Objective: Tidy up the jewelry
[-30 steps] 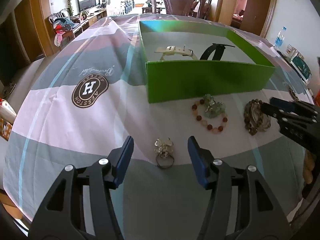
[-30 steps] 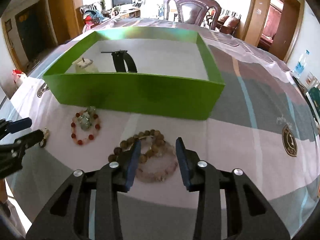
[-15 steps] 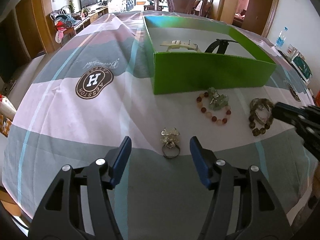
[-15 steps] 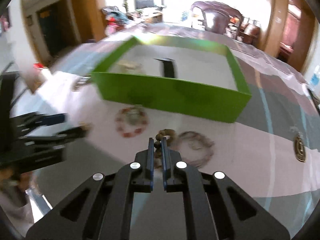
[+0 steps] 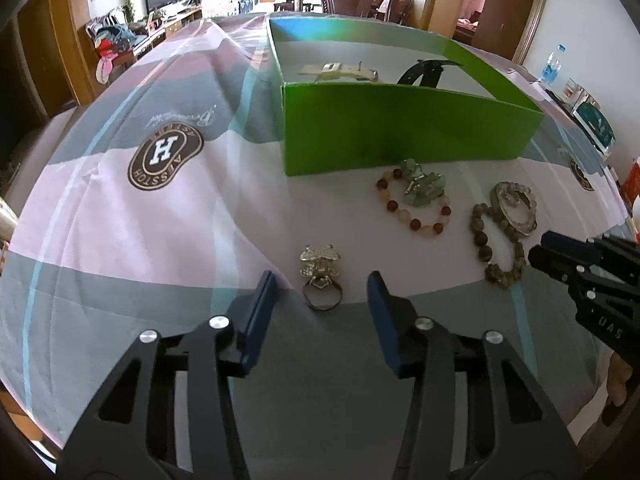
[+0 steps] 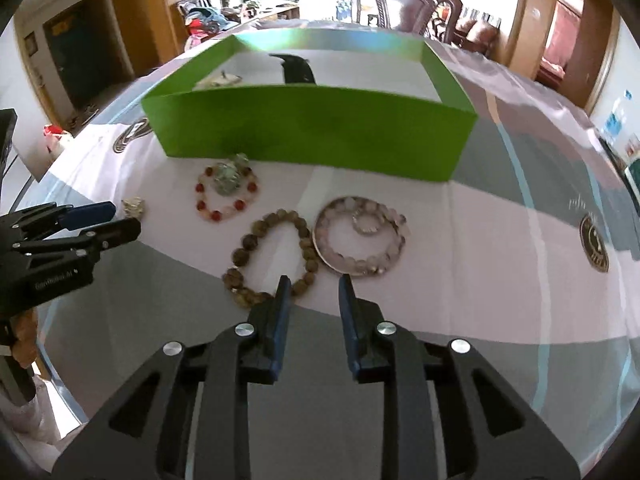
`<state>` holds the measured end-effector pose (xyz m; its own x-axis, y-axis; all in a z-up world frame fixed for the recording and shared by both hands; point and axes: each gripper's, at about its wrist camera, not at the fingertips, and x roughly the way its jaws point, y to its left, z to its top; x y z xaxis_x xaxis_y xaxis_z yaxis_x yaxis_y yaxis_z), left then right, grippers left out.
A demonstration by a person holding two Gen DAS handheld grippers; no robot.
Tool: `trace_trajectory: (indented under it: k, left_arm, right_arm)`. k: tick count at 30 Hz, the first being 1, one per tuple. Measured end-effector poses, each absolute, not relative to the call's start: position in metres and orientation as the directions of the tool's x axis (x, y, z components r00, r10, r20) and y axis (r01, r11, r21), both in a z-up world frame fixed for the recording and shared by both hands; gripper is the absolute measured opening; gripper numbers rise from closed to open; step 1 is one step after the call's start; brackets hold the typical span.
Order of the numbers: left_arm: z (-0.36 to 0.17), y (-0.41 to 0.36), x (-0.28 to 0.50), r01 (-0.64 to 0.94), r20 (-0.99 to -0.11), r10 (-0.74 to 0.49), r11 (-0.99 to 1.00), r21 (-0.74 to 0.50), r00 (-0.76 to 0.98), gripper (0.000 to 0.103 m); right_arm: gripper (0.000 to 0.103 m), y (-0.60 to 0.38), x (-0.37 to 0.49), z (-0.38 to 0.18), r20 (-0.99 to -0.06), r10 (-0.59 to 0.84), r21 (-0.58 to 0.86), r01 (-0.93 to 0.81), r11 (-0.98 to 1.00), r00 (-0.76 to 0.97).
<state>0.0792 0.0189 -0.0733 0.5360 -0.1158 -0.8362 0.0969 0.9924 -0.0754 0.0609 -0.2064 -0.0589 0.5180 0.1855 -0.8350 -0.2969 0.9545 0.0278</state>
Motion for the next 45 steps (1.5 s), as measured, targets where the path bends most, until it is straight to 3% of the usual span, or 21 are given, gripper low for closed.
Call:
trace_trajectory:
  k: [5, 22, 29, 31, 32, 33, 45]
  left_arm:
    - [-0.073, 0.015, 0.085, 0.095, -0.835, -0.113, 0.993, -0.074, 0.538, 0.048]
    - [-0.074, 0.011, 0.091, 0.103, -0.834, -0.112, 0.992, -0.067, 0.540, 0.050]
    - [-0.074, 0.006, 0.092, 0.110, -0.834, -0.114, 0.992, -0.064, 0.539, 0.052]
    - [-0.075, 0.005, 0.092, 0.111, -0.835, -0.113, 0.992, -0.062, 0.539, 0.052]
    - [-0.075, 0.004, 0.092, 0.112, -0.835, -0.113, 0.992, -0.062, 0.539, 0.052]
    - [-0.075, 0.004, 0.092, 0.113, -0.835, -0.114, 0.992, -0.062, 0.539, 0.052]
    - [-0.077, 0.004, 0.092, 0.112, -0.837, -0.115, 0.992, -0.065, 0.535, 0.052]
  right_arm:
    - [0.029, -0.217, 0.064, -0.065, -0.839, 0.172, 0.041, -0.256, 0.966, 0.516]
    - [0.029, -0.234, 0.096, -0.064, -0.822, 0.117, 0.039, -0.150, 0.988, 0.557]
    - [0.029, -0.223, 0.119, -0.067, -0.810, 0.076, -0.038, -0.181, 0.983, 0.581]
    - [0.025, -0.222, 0.123, -0.068, -0.814, 0.070, -0.046, -0.184, 0.982, 0.577]
    - [0.011, -0.221, 0.122, -0.068, -0.815, 0.076, -0.046, -0.194, 0.980, 0.575]
    - [0.008, -0.220, 0.119, -0.069, -0.816, 0.082, -0.044, -0.204, 0.978, 0.572]
    - [0.008, -0.237, 0.085, -0.030, -0.766, 0.186, 0.047, -0.235, 0.971, 0.615]
